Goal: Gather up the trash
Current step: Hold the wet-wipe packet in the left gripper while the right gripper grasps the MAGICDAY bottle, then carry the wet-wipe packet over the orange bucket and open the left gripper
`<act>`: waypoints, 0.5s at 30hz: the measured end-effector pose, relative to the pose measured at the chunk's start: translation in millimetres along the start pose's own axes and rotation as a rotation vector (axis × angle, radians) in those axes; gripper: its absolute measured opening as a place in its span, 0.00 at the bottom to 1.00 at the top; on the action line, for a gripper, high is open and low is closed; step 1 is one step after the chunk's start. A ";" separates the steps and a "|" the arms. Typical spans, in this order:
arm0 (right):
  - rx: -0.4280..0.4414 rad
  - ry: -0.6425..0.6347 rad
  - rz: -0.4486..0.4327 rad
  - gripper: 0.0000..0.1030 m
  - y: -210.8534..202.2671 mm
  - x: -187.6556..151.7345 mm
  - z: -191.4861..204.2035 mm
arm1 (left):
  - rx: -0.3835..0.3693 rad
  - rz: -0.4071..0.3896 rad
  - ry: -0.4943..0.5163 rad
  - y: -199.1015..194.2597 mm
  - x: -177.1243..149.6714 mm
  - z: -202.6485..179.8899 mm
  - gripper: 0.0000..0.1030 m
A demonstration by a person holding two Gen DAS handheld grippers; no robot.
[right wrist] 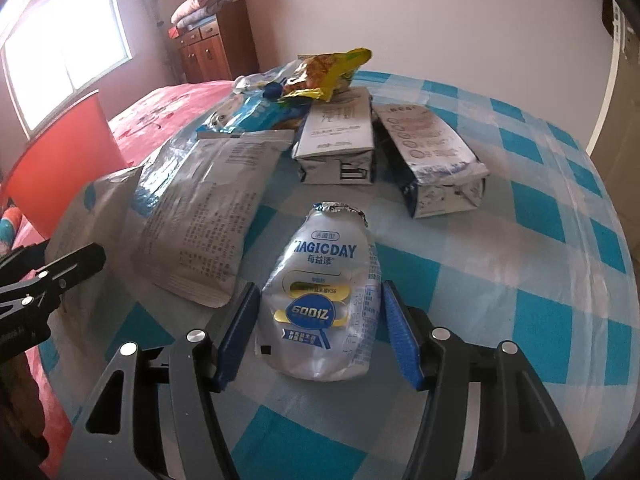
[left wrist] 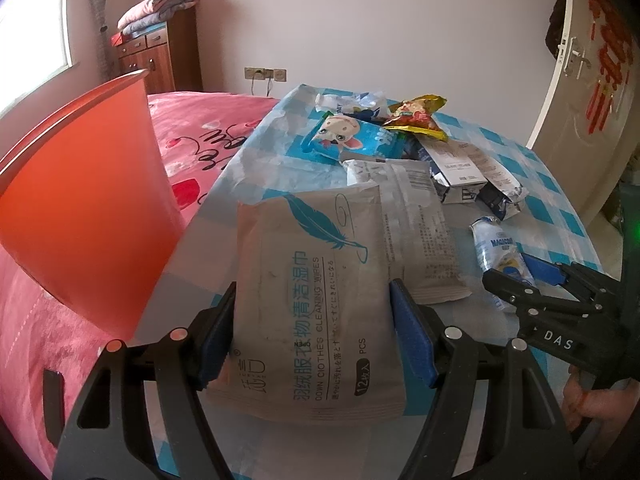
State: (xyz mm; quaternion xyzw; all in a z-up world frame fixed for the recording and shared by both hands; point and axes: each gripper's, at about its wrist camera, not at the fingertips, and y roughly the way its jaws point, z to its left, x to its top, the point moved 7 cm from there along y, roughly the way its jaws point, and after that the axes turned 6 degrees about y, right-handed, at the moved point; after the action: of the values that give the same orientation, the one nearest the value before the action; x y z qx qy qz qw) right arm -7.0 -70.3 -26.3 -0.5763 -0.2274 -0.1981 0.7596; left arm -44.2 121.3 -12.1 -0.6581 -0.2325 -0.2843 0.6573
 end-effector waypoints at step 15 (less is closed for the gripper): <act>0.075 -0.027 -0.063 0.60 -46.3 40.0 35.5 | -0.012 -0.124 -0.001 -41.5 36.7 8.9 0.71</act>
State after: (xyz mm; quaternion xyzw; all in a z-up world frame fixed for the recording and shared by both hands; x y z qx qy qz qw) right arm -4.6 -49.5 41.3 -0.5425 -0.2629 -0.2056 0.7709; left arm -45.0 128.8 43.5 -0.6465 -0.2715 -0.3252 0.6345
